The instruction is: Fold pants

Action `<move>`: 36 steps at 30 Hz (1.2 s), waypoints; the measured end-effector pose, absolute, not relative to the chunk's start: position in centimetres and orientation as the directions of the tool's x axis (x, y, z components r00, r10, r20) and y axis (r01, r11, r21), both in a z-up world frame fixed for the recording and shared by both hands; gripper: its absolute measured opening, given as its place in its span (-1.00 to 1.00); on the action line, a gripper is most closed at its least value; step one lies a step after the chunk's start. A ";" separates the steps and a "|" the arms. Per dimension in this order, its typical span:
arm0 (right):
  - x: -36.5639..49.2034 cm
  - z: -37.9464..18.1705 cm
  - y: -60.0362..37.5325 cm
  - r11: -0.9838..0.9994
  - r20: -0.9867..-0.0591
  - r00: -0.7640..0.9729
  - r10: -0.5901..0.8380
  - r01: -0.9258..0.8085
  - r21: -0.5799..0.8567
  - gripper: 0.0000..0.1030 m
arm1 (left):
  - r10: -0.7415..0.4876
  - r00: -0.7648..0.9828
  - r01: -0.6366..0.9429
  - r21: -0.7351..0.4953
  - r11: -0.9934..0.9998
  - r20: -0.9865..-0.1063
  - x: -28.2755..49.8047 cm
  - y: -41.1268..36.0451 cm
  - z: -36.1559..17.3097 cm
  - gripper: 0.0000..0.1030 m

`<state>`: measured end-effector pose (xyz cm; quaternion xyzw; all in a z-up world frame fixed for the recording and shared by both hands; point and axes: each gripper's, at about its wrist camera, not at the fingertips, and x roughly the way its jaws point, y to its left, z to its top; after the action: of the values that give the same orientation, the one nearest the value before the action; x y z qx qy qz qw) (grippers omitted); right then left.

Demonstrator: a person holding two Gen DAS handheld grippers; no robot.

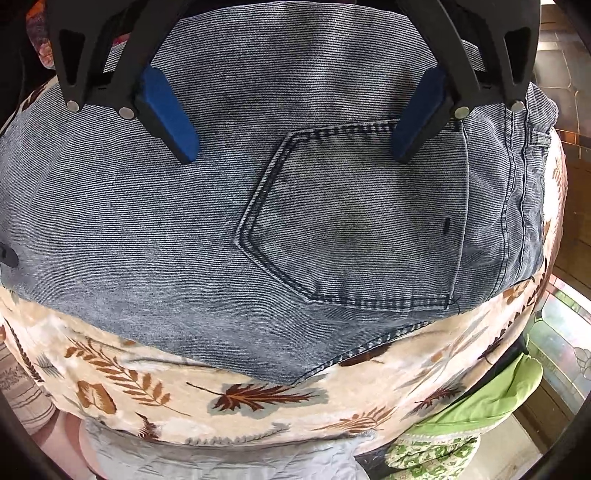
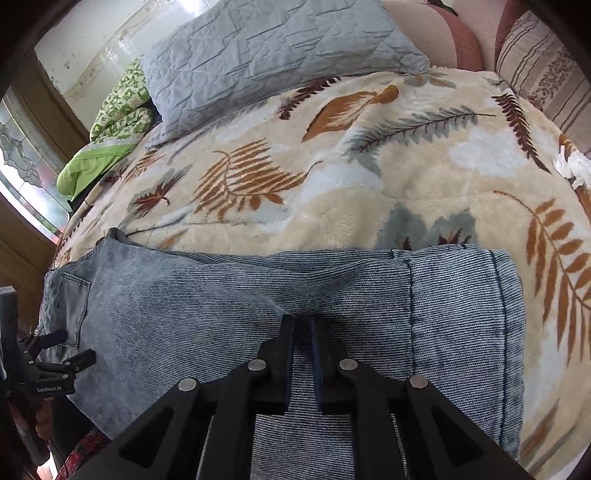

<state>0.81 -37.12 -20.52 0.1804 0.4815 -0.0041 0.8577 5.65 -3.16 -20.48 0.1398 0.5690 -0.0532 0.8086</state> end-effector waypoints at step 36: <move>-2.4 -20.4 -28.2 0.945 -0.821 0.486 0.301 -0.039 0.324 -0.79 | 0.177 0.338 -0.096 0.153 0.983 -0.924 8.7 10.2 -18.9 1.00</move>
<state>-2.44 -28.21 -20.42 0.1319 0.4971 0.0999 0.8518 8.67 10.22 -18.88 0.0356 0.5691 0.0837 0.8172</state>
